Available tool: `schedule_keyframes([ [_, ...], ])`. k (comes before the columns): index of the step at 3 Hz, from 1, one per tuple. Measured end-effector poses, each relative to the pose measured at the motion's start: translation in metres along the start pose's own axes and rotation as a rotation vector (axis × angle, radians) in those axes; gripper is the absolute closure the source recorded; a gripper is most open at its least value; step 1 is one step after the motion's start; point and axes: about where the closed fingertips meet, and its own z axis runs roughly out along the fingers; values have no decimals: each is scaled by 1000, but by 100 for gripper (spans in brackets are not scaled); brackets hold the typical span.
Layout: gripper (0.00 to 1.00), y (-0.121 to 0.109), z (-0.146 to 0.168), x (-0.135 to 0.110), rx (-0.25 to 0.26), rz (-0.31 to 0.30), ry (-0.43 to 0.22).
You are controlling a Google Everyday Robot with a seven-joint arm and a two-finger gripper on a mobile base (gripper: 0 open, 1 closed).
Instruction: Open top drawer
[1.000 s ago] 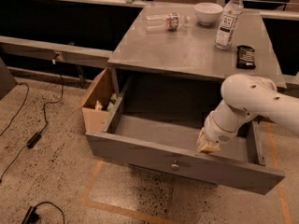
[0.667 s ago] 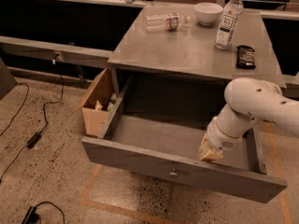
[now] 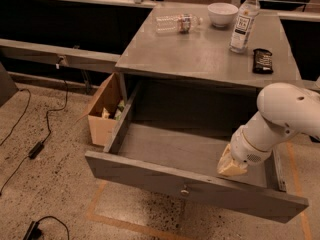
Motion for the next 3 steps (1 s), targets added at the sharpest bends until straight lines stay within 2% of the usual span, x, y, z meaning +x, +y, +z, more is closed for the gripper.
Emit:
schedule_keyframes([
  [1, 100, -16, -24, 6, 91, 93, -118],
  [2, 100, -34, -72, 17, 213, 181, -248],
  [3, 100, -47, -134, 31, 330, 251, -390],
])
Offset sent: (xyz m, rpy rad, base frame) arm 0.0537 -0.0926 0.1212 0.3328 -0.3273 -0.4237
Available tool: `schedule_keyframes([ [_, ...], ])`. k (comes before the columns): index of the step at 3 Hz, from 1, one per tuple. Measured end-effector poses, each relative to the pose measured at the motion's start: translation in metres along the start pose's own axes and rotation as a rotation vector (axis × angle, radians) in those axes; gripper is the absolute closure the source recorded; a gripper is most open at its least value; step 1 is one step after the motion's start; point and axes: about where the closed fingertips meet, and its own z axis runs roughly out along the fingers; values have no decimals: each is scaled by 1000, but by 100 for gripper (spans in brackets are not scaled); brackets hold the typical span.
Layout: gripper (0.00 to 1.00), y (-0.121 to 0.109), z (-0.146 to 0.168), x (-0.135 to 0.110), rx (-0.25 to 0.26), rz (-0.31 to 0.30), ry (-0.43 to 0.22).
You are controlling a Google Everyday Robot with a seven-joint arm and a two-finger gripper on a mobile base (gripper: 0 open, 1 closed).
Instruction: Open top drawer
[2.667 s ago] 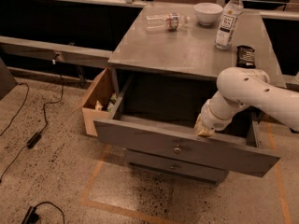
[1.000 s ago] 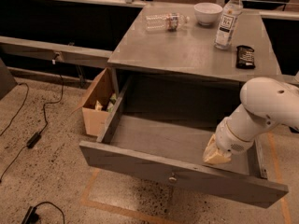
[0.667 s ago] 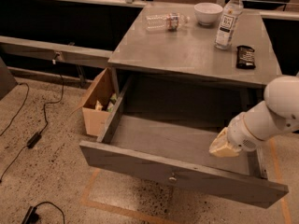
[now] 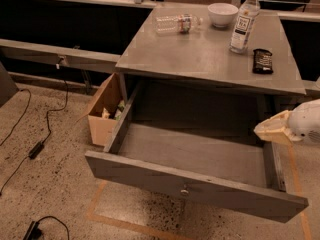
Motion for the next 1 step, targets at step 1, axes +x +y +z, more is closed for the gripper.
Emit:
schedule_keyframes([
  [1, 82, -3, -7, -8, 10, 13, -30],
])
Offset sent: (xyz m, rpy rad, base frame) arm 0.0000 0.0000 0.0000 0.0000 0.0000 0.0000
